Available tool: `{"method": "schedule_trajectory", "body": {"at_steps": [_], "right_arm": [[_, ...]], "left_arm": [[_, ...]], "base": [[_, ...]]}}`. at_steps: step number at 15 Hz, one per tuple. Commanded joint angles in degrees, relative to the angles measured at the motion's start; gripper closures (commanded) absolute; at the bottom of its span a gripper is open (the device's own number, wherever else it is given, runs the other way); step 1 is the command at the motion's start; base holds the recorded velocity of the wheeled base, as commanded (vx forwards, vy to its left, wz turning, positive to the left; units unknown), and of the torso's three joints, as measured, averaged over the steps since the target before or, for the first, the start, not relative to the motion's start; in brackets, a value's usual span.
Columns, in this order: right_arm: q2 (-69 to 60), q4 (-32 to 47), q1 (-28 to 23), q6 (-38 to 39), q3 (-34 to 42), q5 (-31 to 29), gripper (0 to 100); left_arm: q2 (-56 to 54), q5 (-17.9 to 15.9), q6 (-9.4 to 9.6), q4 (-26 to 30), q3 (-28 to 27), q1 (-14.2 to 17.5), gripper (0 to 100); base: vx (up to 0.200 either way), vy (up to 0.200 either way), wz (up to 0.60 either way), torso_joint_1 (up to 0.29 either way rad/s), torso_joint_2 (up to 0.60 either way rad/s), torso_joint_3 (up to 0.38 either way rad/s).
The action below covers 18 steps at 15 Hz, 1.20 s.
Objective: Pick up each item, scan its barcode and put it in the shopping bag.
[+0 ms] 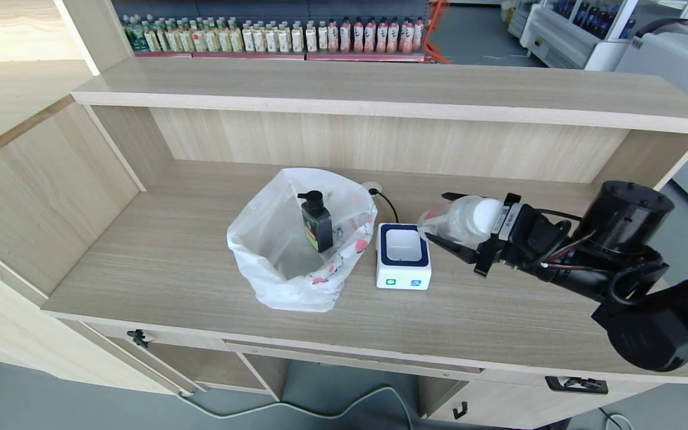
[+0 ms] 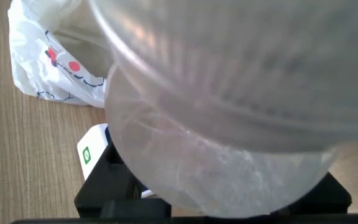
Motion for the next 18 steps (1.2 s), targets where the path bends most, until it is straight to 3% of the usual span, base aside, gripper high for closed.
{"method": "schedule_trajectory", "body": {"at_steps": [1, 7, 11, 18], "right_arm": [[2.7, -2.8, -0.3, 0.1, 1.6, 0.0, 100], [7.2, -7.3, -0.3, 1.0, 0.6, -0.1, 100], [12.2, -12.5, 1.0, 3.9, -4.1, -0.5, 100], [17.2, -12.9, 2.0, 5.4, -9.7, -0.5, 100]], "left_arm": [[0.0, 0.0, 0.00, 0.0, 0.0, 0.0, 0], [0.0, 0.0, 0.00, 0.0, 0.0, 0.0, 0], [0.0, 0.0, 0.00, 0.0, 0.0, 0.0, 0], [0.0, 0.0, 0.00, 0.0, 0.0, 0.0, 0]], "base": [[0.000, 0.000, 0.00, 0.000, 0.00, 0.000], [0.000, 0.000, 0.00, 0.000, 0.00, 0.000], [0.000, 0.000, 0.00, 0.000, 0.00, 0.000], [0.000, 0.000, 0.00, 0.000, 0.00, 0.000]]}}
